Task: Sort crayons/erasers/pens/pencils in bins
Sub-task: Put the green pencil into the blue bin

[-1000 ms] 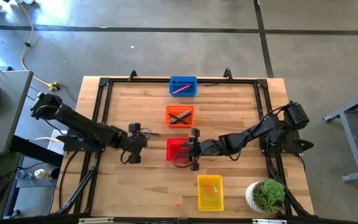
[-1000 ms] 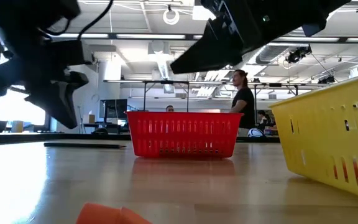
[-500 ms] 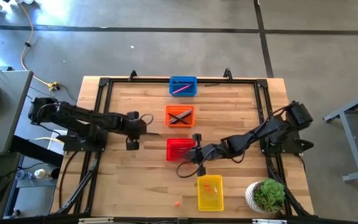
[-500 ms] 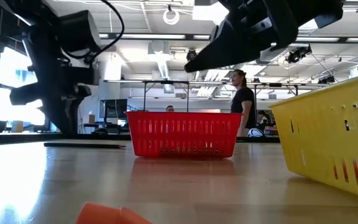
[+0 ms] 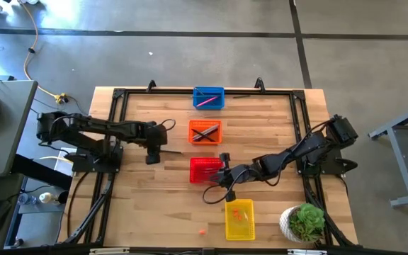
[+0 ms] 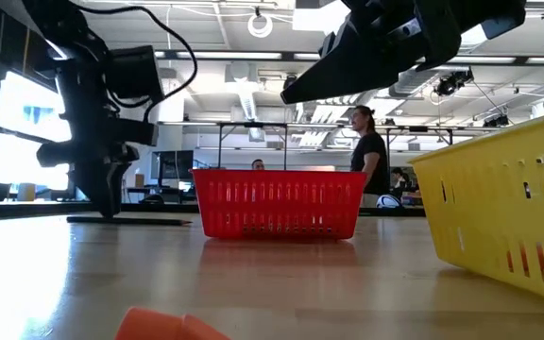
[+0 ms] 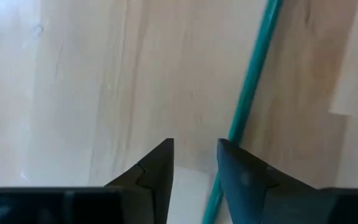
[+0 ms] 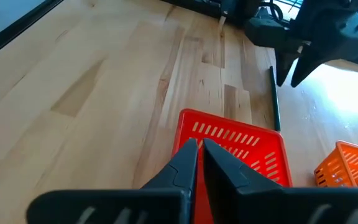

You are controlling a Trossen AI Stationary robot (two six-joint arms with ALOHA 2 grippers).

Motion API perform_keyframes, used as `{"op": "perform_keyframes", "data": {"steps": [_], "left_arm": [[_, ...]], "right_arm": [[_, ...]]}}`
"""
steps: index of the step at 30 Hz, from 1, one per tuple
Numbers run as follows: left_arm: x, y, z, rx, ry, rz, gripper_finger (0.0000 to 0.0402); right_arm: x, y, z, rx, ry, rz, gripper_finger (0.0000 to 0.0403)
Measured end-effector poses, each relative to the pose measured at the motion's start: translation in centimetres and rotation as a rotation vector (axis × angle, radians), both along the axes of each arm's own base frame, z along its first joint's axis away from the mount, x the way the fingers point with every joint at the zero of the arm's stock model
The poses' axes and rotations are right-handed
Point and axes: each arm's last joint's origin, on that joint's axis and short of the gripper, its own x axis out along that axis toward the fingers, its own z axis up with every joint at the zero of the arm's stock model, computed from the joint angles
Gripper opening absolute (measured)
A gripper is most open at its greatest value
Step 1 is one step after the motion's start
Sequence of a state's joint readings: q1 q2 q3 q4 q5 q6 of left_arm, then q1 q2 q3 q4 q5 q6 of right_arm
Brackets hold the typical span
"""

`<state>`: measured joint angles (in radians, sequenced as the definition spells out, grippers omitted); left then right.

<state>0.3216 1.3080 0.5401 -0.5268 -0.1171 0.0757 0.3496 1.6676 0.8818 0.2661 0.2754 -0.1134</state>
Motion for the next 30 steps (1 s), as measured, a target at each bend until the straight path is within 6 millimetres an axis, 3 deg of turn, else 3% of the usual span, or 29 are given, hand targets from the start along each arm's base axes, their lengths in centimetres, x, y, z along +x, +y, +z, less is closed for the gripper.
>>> {"op": "perform_keyframes", "data": {"steps": [8,14,20,30], "left_arm": [[0.6,0.0,-1.1,-0.099,0.045,-0.032,0.0064],[1.2,-1.1,-1.1,-0.107,0.044,-0.082,0.0026],[1.8,-3.5,-1.1,-0.154,0.022,-0.111,0.0002],[2.3,-8.3,-0.7,-0.291,0.020,-0.043,0.0008]], "right_arm": [[0.0,0.0,0.0,0.002,0.001,0.004,0.0016],[0.0,0.0,0.0,0.002,0.001,0.004,0.0016],[0.0,0.0,0.0,0.003,0.001,0.006,0.0016],[0.0,0.1,0.0,0.014,0.004,0.021,0.0016]]}}
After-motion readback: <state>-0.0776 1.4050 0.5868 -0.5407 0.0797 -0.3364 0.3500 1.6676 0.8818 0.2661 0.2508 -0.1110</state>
